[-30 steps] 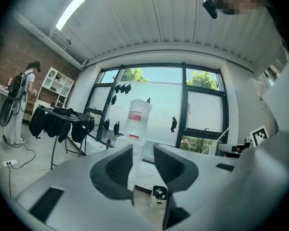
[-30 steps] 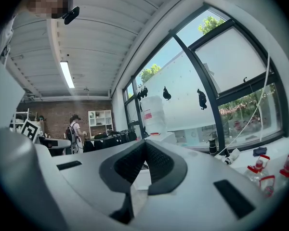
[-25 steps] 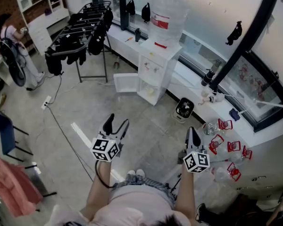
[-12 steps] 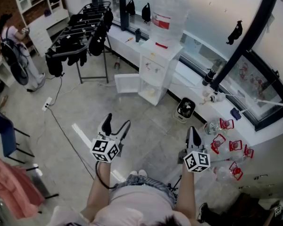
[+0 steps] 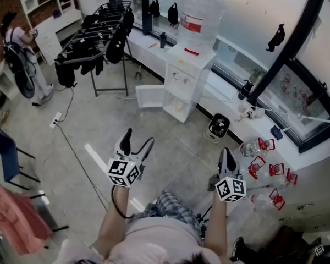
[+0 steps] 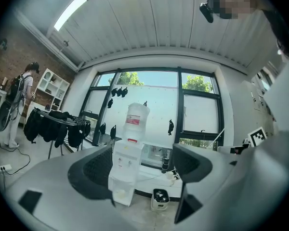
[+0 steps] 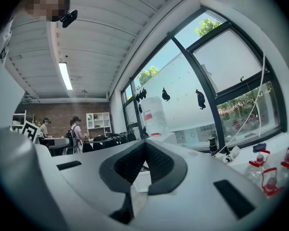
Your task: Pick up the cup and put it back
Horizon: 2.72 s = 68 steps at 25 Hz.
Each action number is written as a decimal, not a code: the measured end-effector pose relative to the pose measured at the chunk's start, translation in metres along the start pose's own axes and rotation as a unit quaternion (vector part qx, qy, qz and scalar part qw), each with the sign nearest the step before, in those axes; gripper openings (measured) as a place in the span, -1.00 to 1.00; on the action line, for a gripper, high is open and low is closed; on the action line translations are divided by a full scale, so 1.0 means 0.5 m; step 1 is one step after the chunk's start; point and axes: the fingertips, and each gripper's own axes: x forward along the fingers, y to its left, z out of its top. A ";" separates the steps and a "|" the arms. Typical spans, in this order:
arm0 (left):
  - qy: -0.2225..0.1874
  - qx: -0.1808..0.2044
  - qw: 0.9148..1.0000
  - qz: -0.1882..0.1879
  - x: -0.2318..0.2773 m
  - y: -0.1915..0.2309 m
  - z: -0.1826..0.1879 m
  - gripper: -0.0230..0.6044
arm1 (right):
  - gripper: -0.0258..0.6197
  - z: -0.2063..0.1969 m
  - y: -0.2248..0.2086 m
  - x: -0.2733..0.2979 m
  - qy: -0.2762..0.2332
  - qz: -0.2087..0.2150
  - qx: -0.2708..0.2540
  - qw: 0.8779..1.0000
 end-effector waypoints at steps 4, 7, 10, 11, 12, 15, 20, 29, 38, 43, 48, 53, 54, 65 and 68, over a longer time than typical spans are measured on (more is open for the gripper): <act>0.004 0.001 1.000 0.004 0.009 0.017 -0.004 0.27 | -0.87 -0.007 -0.004 0.014 0.004 -0.002 0.002 1.000; 0.006 0.001 1.000 0.006 0.026 0.037 -0.005 0.27 | -0.87 -0.014 -0.003 0.040 0.006 -0.002 0.002 1.000; 0.006 0.003 1.000 0.005 0.053 0.053 -0.005 0.27 | -0.87 -0.017 -0.002 0.075 0.007 0.003 0.000 1.000; 0.005 0.003 1.000 0.005 0.064 0.058 -0.005 0.27 | -0.87 -0.018 -0.003 0.089 0.007 0.005 -0.001 1.000; 0.006 0.004 1.000 0.004 0.077 0.062 -0.006 0.27 | -0.87 -0.019 -0.004 0.104 0.009 0.006 -0.002 1.000; 0.007 0.008 1.000 -0.002 0.119 0.075 -0.006 0.27 | -0.87 -0.023 -0.013 0.151 0.011 0.008 -0.003 1.000; 0.012 0.011 1.000 -0.004 0.196 0.114 -0.003 0.27 | -0.87 -0.031 -0.024 0.248 0.015 0.012 0.001 1.000; 0.026 0.013 1.000 -0.009 0.374 0.221 0.006 0.27 | -0.87 -0.052 -0.034 0.471 0.032 0.017 0.007 0.999; 0.026 0.020 0.999 -0.010 0.606 0.327 0.052 0.27 | -0.87 -0.021 -0.077 0.738 0.033 0.020 0.007 0.999; 0.027 0.028 0.999 -0.013 0.709 0.358 0.070 0.27 | -0.87 -0.010 -0.097 0.840 0.034 0.020 0.009 0.999; 0.030 0.029 0.999 -0.023 0.776 0.371 0.077 0.27 | -0.87 -0.013 -0.104 0.893 0.040 0.017 0.011 0.999; 0.042 0.028 0.998 -0.038 0.812 0.380 0.068 0.27 | -0.87 -0.024 -0.105 0.909 0.045 0.007 0.014 0.999; 0.044 0.028 0.998 -0.043 0.819 0.381 0.068 0.27 | -0.87 -0.023 -0.106 0.911 0.044 0.003 0.015 0.999; 0.061 0.041 0.993 -0.089 0.885 0.405 0.049 0.27 | -0.87 -0.044 -0.100 0.931 0.034 -0.043 0.014 0.998; 0.066 0.045 0.992 -0.101 0.914 0.413 0.029 0.27 | -0.87 -0.061 -0.101 0.951 0.033 -0.047 0.011 0.998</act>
